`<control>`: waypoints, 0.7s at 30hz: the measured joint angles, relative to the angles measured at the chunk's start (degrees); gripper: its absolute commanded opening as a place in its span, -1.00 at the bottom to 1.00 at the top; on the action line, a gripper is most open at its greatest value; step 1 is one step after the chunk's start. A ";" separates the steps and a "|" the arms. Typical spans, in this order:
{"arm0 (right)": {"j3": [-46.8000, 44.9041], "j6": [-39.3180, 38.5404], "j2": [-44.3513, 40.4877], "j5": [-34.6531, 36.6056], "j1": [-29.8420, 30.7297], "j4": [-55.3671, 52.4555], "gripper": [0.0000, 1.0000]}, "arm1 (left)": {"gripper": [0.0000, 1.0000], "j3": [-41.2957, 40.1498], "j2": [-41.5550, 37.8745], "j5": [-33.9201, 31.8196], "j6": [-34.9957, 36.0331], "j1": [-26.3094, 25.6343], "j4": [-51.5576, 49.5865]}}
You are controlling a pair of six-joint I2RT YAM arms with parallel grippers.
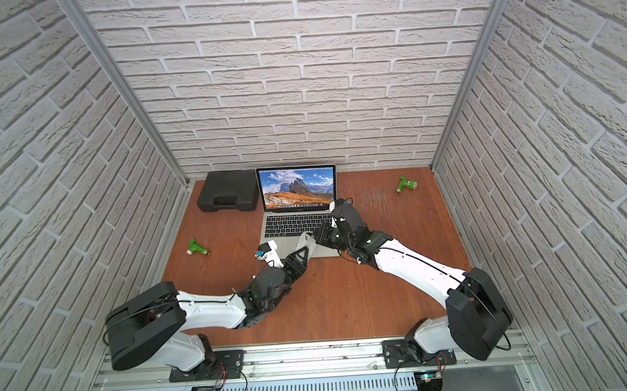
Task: Remove the wireless mouse receiver from the laptop
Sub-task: Insert the USB plug into the mouse.
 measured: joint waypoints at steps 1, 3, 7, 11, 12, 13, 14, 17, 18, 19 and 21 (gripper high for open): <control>0.02 0.07 0.39 -0.02 0.04 0.59 -0.95 | -1.00 0.00 0.02 0.00 -0.13 0.00 0.11; 0.02 0.13 1.14 -0.02 0.11 1.75 -0.95 | -1.00 0.00 0.04 0.00 -0.15 0.00 0.37; 0.20 0.13 2.71 0.00 0.24 3.52 -0.95 | -1.00 -0.02 0.11 -0.04 -0.22 0.11 0.33; 0.20 0.15 3.34 0.20 0.44 4.76 -0.95 | -1.00 -0.11 0.15 -0.13 -0.33 0.22 0.22; 0.20 0.15 3.48 0.37 0.52 5.16 -0.95 | -1.00 -0.11 0.15 -0.13 -0.44 0.22 0.24; 0.20 0.17 3.65 0.44 0.66 5.64 -0.95 | -1.00 -0.11 0.20 -0.11 -0.52 0.22 0.26; 0.20 0.22 3.89 0.57 0.76 6.08 -0.95 | -1.00 -0.13 0.28 -0.11 -0.61 0.24 0.26; 0.31 0.26 4.76 0.72 1.16 7.17 -0.95 | -1.00 -0.39 0.57 -0.02 -0.66 0.39 0.42; 0.31 0.31 5.07 0.76 1.31 7.58 -0.95 | -1.00 -0.48 0.66 -0.02 -0.68 0.50 0.42; 0.31 0.42 5.40 0.74 1.42 7.87 -0.95 | -1.00 -0.61 0.70 0.00 -0.85 0.59 0.44; 0.31 0.66 5.95 0.74 1.60 8.55 -0.95 | -1.00 -0.96 0.74 -0.02 -1.18 0.70 0.63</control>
